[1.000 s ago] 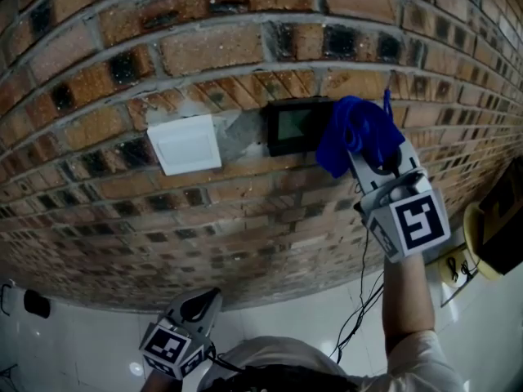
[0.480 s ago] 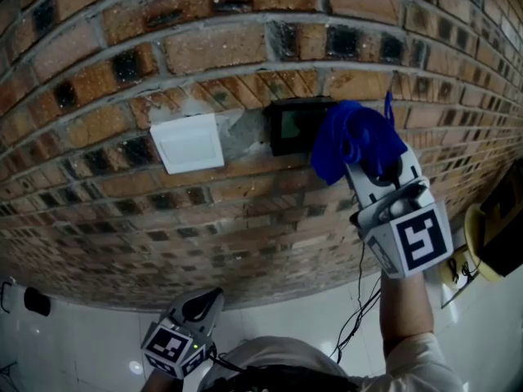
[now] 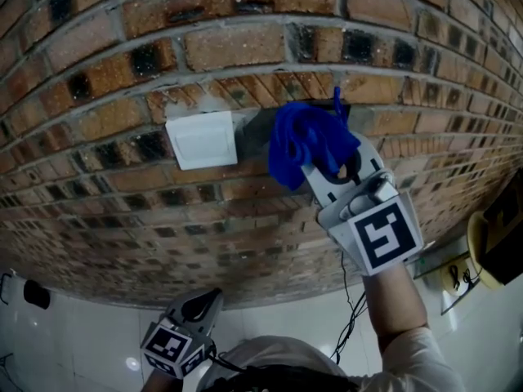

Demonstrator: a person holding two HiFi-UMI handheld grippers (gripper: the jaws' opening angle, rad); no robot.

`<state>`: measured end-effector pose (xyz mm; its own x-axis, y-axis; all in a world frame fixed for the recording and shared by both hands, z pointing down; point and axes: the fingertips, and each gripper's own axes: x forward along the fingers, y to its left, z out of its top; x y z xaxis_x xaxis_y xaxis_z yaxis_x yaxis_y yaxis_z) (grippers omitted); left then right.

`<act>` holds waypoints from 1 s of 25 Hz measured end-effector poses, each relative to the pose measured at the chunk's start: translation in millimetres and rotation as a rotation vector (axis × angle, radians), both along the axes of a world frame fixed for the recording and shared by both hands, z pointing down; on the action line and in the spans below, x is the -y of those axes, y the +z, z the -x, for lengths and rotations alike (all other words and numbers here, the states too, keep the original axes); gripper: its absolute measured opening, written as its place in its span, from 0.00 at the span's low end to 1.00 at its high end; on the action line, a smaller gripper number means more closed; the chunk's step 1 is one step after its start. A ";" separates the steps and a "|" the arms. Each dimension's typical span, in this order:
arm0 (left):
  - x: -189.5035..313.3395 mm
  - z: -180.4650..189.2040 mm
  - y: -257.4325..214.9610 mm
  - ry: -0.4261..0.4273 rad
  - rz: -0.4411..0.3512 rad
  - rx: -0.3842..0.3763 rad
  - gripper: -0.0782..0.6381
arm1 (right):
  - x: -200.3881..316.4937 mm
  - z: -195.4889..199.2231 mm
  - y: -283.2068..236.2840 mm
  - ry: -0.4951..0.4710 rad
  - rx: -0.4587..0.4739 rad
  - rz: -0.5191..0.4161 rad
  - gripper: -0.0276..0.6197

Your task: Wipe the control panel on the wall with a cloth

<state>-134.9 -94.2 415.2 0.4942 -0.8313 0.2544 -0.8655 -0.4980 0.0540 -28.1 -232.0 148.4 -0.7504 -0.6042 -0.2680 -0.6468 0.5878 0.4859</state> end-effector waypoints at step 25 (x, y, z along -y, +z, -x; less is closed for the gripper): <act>3.6 -6.6 4.3 0.033 0.009 0.005 0.11 | -11.5 -56.2 -13.4 0.109 0.035 -0.056 0.18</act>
